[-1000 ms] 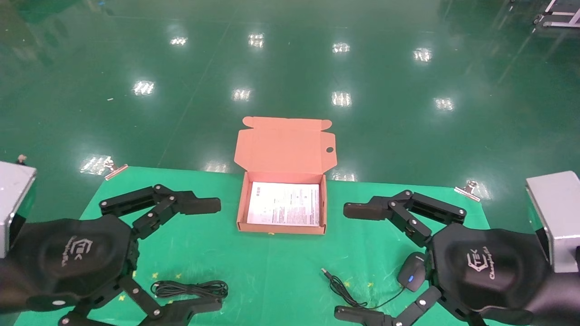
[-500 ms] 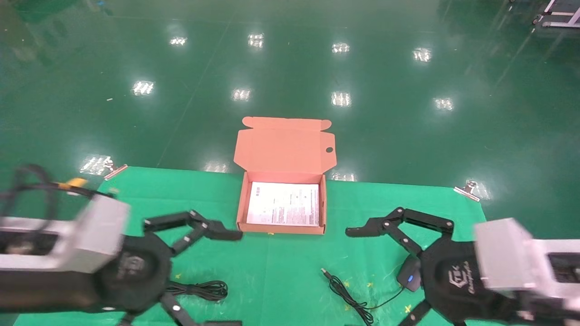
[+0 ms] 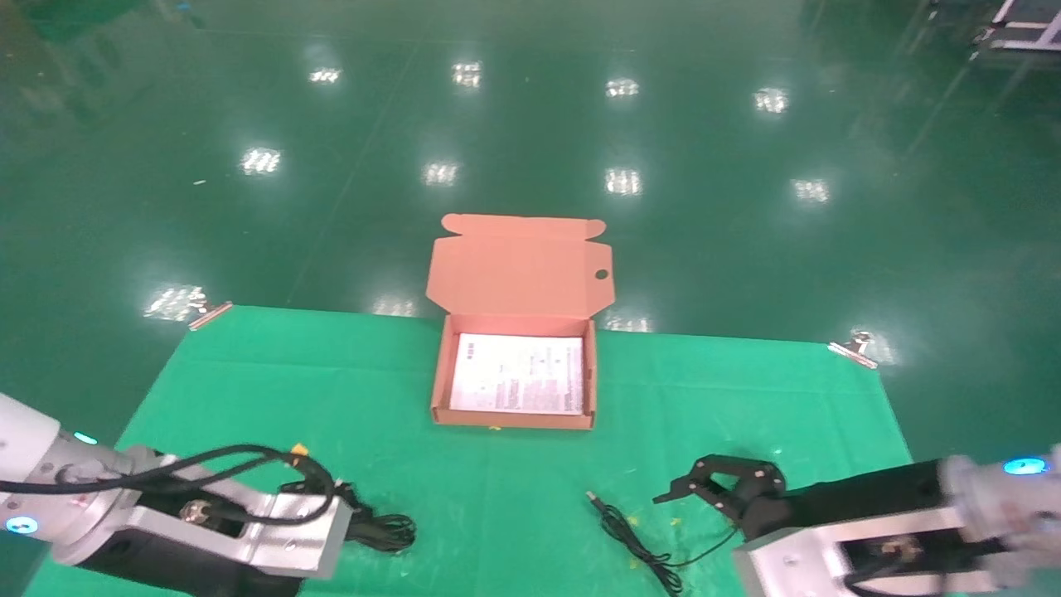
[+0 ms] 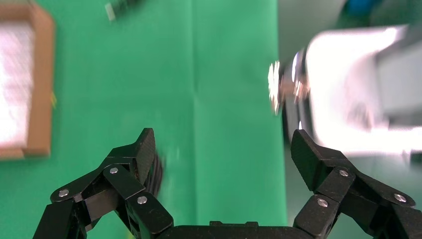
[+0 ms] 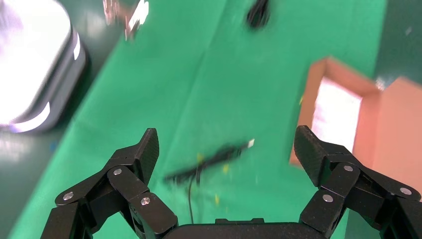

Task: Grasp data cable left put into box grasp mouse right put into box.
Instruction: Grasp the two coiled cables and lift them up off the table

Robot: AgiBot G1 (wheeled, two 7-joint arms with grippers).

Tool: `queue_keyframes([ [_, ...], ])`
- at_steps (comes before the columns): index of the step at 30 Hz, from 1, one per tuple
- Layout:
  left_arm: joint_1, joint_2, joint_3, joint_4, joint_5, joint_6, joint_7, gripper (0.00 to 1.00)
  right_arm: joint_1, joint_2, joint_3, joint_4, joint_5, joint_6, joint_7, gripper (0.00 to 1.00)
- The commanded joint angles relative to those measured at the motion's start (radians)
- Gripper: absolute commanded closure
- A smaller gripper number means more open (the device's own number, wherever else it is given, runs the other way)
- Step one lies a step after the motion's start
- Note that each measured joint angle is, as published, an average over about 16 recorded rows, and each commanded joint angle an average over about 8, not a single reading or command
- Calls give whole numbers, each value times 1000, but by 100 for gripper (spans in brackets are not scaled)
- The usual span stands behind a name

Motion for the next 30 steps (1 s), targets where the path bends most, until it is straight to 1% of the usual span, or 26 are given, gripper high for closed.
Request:
queue_keyframes([
  [1, -42, 22, 67, -1, 68, 1, -4, 0, 6, -16, -32, 0, -56, 8, -27, 0],
  [5, -55, 62, 129, 34, 164, -35, -19, 0, -6, -59, -78, -2, -168, 52, -25, 0],
  [9, -33, 93, 155, 83, 237, -100, -31, 0, -24, -110, -120, -5, -304, 119, 10, 0],
  [14, 5, 123, 167, 162, 298, -193, -40, 0, -53, -183, -161, -11, -487, 215, 121, 0],
  [18, 21, 147, 169, 232, 332, -261, -37, 0, -70, -239, -179, -28, -596, 258, 231, 0],
  [21, 27, 168, 167, 293, 345, -302, -32, 0, -74, -276, -183, -60, -643, 271, 308, 0],
  [24, 29, 191, 159, 366, 339, -331, -22, 0, -69, -312, -184, -109, -669, 280, 358, 0],
  [30, 21, 240, 142, 532, 305, -365, 37, 0, -49, -384, -181, -241, -673, 300, 401, 0],
])
